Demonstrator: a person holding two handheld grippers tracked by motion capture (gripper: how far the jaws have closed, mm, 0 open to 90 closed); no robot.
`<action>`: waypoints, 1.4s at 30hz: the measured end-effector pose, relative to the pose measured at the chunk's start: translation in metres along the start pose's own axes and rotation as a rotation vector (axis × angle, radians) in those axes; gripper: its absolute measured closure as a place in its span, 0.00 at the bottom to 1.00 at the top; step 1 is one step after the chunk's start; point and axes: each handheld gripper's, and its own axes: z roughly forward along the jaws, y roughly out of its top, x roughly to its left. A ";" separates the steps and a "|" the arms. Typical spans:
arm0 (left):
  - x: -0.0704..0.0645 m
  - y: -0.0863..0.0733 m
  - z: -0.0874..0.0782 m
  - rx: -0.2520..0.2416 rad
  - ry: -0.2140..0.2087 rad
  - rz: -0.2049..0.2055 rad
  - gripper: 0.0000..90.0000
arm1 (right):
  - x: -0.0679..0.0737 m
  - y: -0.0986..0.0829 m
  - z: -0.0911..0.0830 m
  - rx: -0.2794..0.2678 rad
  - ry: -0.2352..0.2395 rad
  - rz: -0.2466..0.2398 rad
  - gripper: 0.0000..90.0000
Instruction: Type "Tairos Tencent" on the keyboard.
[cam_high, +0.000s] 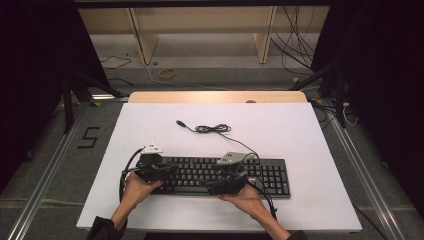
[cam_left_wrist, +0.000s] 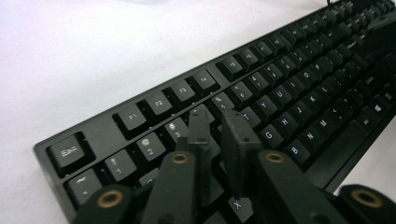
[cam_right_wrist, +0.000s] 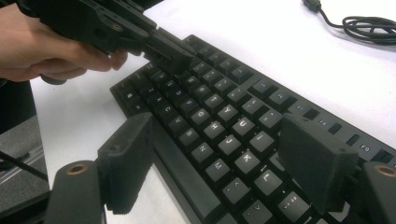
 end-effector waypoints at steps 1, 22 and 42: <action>0.000 0.000 0.001 0.007 0.000 0.005 0.94 | 0.000 0.000 0.000 0.000 0.000 -0.001 0.31; 0.000 -0.003 0.014 0.051 0.008 0.011 0.99 | 0.001 0.000 0.000 0.001 -0.004 -0.003 0.31; -0.005 -0.003 -0.008 -0.030 -0.032 -0.035 0.66 | 0.001 0.000 0.002 0.001 0.006 -0.008 0.42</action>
